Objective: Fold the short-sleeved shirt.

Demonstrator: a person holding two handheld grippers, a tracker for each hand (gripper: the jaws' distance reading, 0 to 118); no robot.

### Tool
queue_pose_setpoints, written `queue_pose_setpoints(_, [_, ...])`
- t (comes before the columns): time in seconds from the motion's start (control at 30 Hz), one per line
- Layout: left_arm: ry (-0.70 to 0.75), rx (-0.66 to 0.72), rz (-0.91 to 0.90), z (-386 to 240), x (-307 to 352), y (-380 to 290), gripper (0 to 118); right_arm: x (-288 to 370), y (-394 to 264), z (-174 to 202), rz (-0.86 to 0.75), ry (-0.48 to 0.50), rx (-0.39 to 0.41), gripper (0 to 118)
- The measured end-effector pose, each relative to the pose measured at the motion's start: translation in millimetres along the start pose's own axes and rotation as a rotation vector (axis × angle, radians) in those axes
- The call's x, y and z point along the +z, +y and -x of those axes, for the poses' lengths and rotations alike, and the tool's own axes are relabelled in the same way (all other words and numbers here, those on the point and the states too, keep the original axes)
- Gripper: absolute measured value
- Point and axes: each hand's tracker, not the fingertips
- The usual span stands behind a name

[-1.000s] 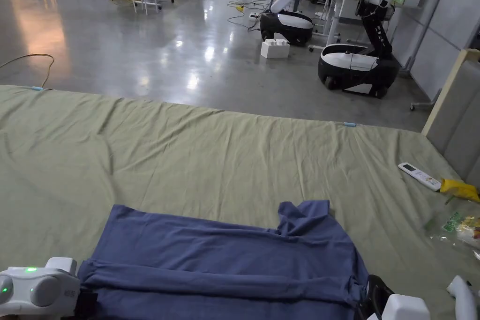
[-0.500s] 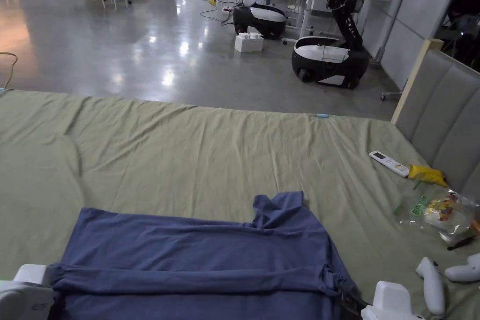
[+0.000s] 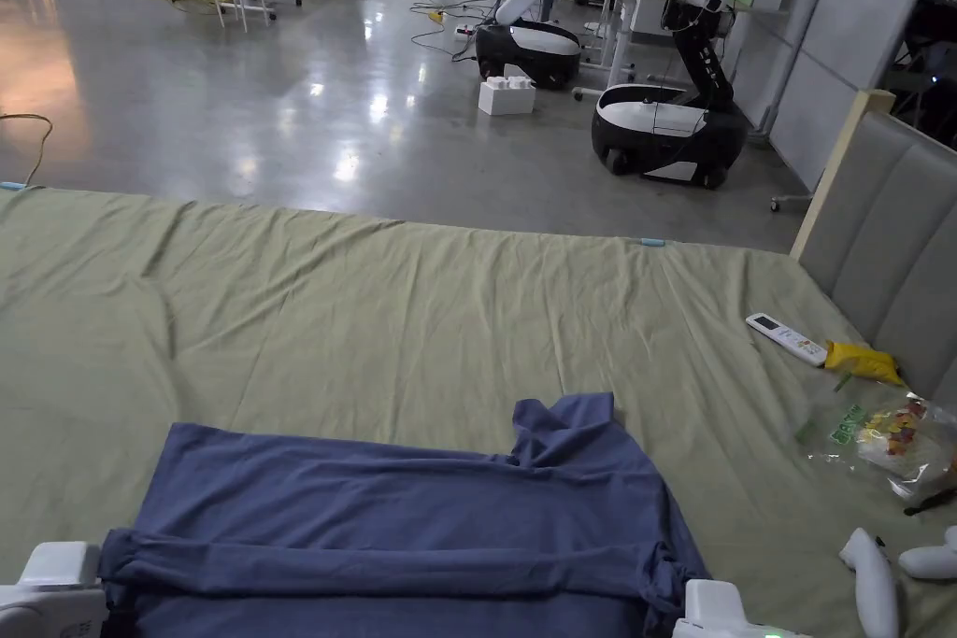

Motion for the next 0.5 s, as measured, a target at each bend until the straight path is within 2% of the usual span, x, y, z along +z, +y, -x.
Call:
queue_pose_setpoints(0.03, [0.0, -0.003, -0.002, -0.2, 0.3, 0.0, 7, 0.3, 0.4, 2.1, 0.003, 0.051, -0.001, 18])
queue_pose_setpoints(0.1, [0.001, -0.005, -0.008, -0.3, 3.4, 0.2, 6, 3.2, 2.2, 6.9, 0.012, -0.001, 0.037, 13])
queue_pose_setpoints(0.17, [-0.007, 0.007, -0.023, 1.4, 9.7, 0.7, 6, 8.6, 5.6, 6.0, 0.014, -0.001, 0.04, 10])
queue_pose_setpoints(0.4, [-0.07, 0.021, -0.112, 3.5, 54.3, 19.7, 6, 49.3, 25.8, 3.7, -0.046, -0.007, 0.013, 10])
queue_pose_setpoints(0.5, [-0.097, 0.021, -0.146, 4.2, 79.7, 33.0, 6, 77.7, 39.4, 4.7, -0.101, -0.012, 0.046, 10])
